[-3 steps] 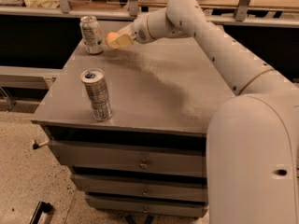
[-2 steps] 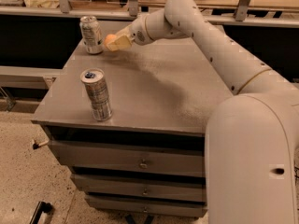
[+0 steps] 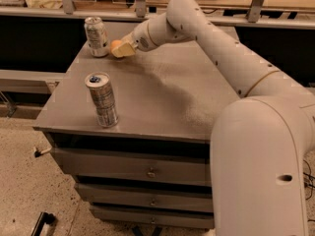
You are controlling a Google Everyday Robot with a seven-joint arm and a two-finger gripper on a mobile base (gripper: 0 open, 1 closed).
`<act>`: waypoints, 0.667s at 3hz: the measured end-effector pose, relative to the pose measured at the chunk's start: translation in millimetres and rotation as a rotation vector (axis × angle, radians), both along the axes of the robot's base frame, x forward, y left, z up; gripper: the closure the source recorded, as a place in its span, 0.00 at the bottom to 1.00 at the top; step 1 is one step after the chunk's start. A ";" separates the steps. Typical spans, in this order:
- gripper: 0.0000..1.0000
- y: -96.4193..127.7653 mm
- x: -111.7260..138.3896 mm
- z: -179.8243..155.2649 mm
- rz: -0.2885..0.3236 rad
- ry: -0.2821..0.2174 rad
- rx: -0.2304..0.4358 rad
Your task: Move orange near 7up can
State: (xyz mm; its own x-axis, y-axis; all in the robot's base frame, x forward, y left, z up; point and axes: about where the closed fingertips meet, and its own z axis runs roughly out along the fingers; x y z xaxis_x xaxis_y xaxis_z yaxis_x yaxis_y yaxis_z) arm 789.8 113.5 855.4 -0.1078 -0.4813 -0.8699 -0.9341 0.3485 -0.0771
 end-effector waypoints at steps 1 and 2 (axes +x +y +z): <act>0.00 2.2 -0.4 -1.3 0.003 0.002 0.001; 0.00 2.4 -0.4 -1.4 0.003 0.003 0.001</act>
Offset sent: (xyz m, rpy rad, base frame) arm -0.0003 0.0018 -0.0011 0.0011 0.0020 0.0026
